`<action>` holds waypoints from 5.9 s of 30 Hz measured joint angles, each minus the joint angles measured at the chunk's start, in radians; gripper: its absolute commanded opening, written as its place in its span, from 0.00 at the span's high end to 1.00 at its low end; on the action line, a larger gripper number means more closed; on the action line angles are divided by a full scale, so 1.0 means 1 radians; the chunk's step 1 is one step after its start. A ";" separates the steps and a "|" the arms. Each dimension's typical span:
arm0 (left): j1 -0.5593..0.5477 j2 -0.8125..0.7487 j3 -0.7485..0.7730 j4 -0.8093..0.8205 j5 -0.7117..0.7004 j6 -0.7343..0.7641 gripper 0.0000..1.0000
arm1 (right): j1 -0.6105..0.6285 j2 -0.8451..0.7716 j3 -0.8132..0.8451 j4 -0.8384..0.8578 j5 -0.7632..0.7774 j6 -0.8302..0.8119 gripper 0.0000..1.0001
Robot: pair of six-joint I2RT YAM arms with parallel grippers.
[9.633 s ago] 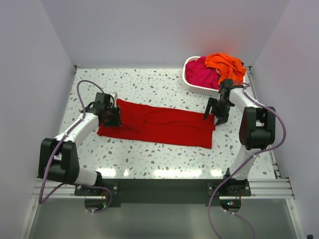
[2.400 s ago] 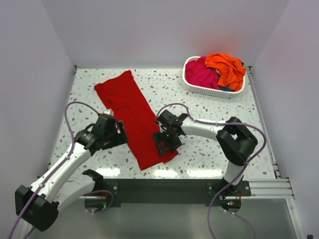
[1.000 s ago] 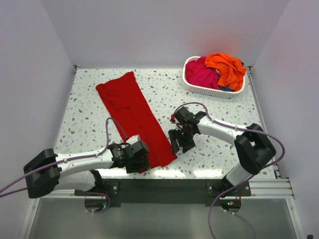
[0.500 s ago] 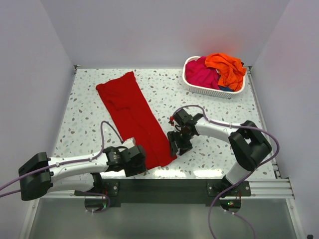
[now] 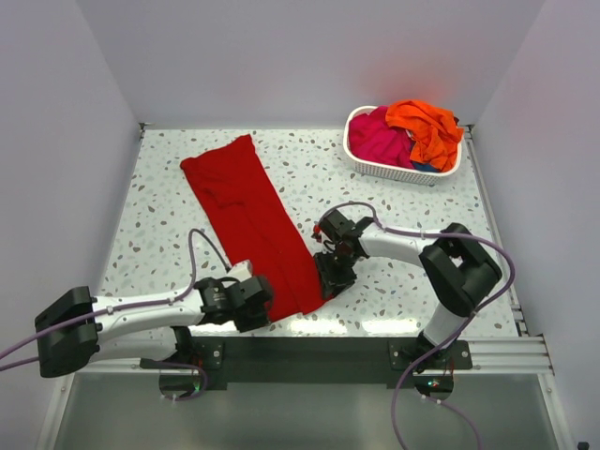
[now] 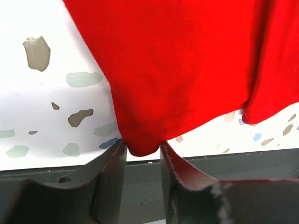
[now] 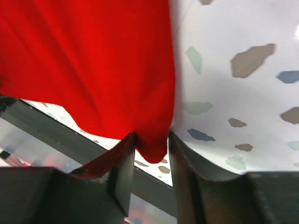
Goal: Fold and stack the t-shirts
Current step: Fold the tshirt
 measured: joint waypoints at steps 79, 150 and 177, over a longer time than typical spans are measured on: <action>0.505 -0.129 0.208 -0.136 -0.093 0.245 1.00 | -0.034 0.403 0.936 -0.398 0.077 0.009 1.00; 0.773 -0.134 -0.014 0.067 0.196 0.498 0.30 | -0.164 0.363 0.564 0.010 -0.046 0.001 0.32; 0.764 0.025 -0.041 0.248 0.223 0.486 0.51 | -0.124 0.404 0.544 -0.024 -0.041 -0.021 0.91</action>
